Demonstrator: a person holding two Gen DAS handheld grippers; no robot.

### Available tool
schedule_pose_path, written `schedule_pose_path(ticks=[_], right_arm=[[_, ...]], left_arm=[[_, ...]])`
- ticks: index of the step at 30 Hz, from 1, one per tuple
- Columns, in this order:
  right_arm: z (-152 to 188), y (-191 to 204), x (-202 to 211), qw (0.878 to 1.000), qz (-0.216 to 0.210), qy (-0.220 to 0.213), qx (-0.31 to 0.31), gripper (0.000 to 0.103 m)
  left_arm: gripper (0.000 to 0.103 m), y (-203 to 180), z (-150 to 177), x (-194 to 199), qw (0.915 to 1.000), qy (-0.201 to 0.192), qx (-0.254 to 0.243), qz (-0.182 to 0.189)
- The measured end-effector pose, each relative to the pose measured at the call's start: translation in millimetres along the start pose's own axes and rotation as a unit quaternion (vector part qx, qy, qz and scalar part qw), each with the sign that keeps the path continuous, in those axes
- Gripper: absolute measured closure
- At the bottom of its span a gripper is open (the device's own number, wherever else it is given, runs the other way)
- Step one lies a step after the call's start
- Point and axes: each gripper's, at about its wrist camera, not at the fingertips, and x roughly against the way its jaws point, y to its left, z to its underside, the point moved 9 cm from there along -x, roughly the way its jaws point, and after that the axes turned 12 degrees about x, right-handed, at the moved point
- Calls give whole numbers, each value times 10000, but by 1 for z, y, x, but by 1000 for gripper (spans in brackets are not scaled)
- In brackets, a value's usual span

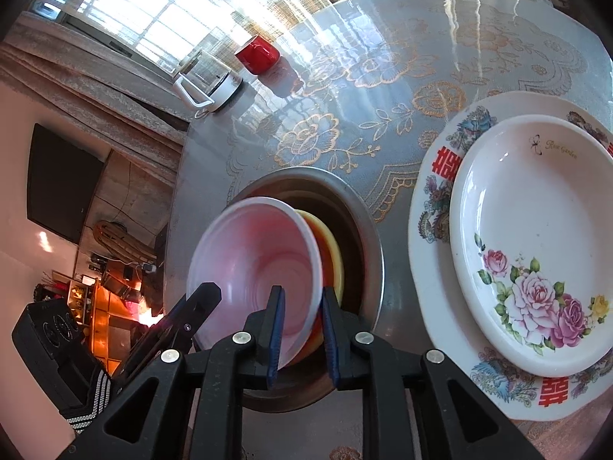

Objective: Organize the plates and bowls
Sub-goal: 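Lower the red bowl into the yellow bowl and open the right tool, then close the right tool on the steel bowl rim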

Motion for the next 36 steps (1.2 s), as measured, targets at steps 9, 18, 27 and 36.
schedule_pose_path(ticks=[9,18,27,36], right_arm=[[-7,-3,4,9997,151,-129,125,76],[-3,-2,4,9996,148,-146,178,76],[-9,-1,14,9986,209,-366,306,74],[-7,-9,27,9982,153,-535,224,74]], left_arm=[[87,7,-1,-1,9999,12,125,-35],[77,5,2,-1,9998,22,114,-132],[55,4,-1,10,9998,-130,157,-92],[36,16,-6,27,9982,-383,448,-141]])
